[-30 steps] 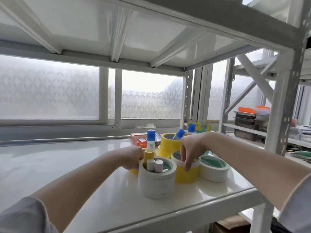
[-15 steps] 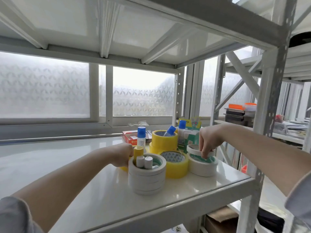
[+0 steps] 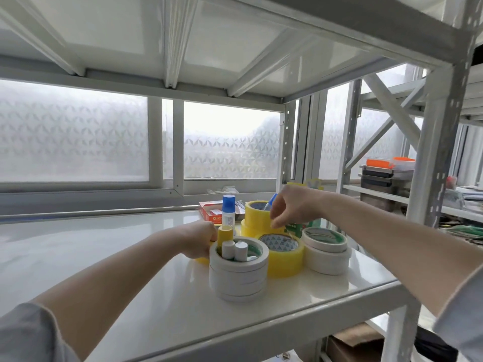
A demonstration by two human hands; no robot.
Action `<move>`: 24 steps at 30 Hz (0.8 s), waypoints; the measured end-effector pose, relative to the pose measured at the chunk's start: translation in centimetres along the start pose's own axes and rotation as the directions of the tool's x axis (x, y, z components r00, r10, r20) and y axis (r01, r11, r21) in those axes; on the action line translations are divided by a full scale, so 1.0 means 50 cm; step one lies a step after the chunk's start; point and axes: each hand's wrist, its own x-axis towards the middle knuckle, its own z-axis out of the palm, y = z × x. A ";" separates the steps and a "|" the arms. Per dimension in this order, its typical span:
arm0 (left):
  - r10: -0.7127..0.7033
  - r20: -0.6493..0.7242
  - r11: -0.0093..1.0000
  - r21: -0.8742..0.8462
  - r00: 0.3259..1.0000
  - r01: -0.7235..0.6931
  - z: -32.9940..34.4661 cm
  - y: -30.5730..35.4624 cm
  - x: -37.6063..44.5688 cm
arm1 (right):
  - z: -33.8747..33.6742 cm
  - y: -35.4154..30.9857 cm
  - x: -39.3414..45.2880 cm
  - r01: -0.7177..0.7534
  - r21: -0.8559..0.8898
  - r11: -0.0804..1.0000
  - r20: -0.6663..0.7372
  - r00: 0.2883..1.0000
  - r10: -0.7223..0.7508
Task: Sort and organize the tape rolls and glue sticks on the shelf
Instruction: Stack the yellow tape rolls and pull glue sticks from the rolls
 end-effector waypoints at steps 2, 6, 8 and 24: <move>0.010 -0.001 1.000 -0.019 1.000 -0.010 0.000 0.002 -0.002 | 0.000 -0.036 0.023 0.063 0.142 0.988 -0.132 0.990 -0.044; 0.022 0.000 0.999 -0.046 1.000 -0.022 0.001 0.006 -0.008 | 0.016 -0.111 0.067 0.082 0.211 0.974 -0.180 0.983 -0.043; 0.038 0.000 0.998 -0.052 0.999 -0.038 0.002 0.003 -0.009 | 0.038 -0.137 0.086 0.074 0.171 0.983 -0.148 0.988 -0.049; 0.046 0.018 0.994 -0.099 0.999 -0.044 -0.002 0.004 -0.022 | -0.114 -0.144 0.127 0.043 0.245 0.969 -0.442 0.894 0.072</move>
